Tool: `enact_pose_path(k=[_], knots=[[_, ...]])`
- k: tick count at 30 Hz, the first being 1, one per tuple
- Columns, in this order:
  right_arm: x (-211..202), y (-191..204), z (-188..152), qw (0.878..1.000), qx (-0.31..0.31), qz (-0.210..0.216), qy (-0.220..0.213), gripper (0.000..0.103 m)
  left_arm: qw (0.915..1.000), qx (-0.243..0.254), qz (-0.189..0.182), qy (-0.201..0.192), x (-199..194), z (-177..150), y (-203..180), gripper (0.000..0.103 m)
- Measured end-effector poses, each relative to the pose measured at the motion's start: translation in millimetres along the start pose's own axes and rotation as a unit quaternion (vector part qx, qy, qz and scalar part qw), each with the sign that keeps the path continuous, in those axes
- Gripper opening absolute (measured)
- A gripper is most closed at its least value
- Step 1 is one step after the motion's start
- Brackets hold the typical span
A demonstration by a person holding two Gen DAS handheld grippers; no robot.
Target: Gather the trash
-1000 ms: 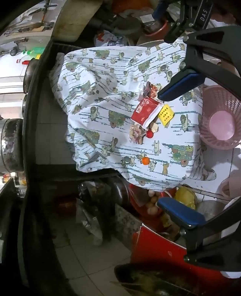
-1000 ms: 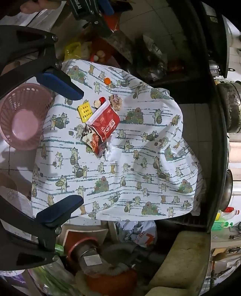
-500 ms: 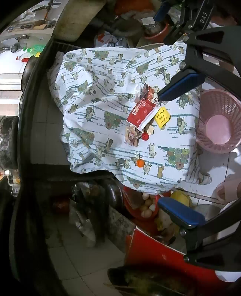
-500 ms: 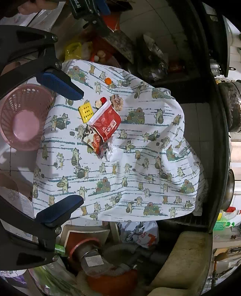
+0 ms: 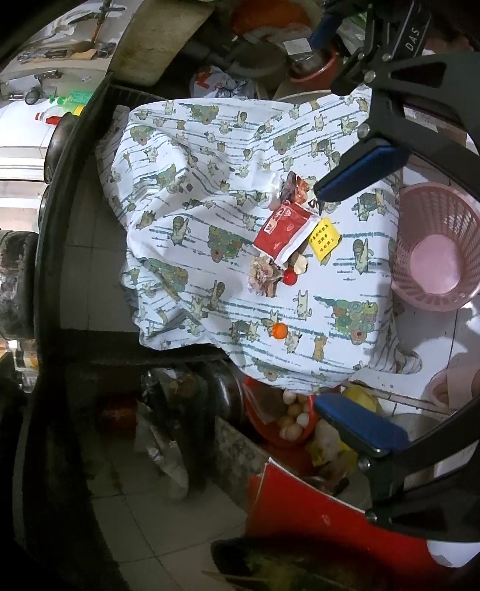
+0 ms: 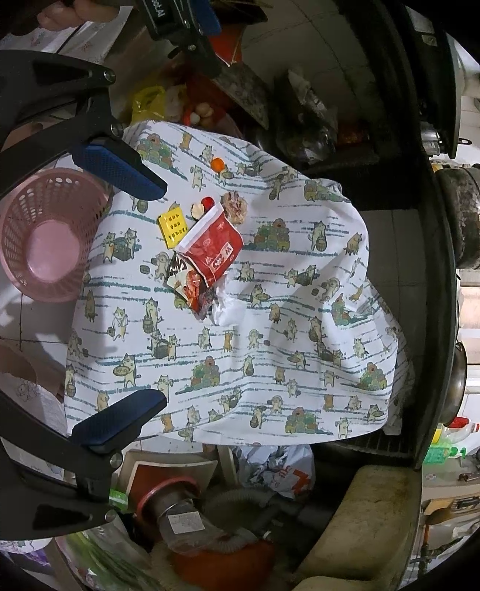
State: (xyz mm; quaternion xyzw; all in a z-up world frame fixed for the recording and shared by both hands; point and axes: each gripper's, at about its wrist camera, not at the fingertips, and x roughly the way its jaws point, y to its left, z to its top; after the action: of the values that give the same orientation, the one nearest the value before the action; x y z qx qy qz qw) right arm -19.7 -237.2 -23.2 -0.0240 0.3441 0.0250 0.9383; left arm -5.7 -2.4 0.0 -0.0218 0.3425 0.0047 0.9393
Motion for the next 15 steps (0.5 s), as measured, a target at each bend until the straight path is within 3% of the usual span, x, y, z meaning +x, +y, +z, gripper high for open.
enact_pose_path(k=[12,15], knots=[[-4.7,-1.5,2.7,1.000,0.002,0.006,-0.001,0.103,0.9999,-0.006,0.007,0.008,7.2,-0.3,2.1,0.103],[-6.6,-1.6,3.6,1.000,0.001,0.007,-0.002,0.103,0.9998,0.002,0.019,-0.007,2.2,-1.0,-0.7,0.103]])
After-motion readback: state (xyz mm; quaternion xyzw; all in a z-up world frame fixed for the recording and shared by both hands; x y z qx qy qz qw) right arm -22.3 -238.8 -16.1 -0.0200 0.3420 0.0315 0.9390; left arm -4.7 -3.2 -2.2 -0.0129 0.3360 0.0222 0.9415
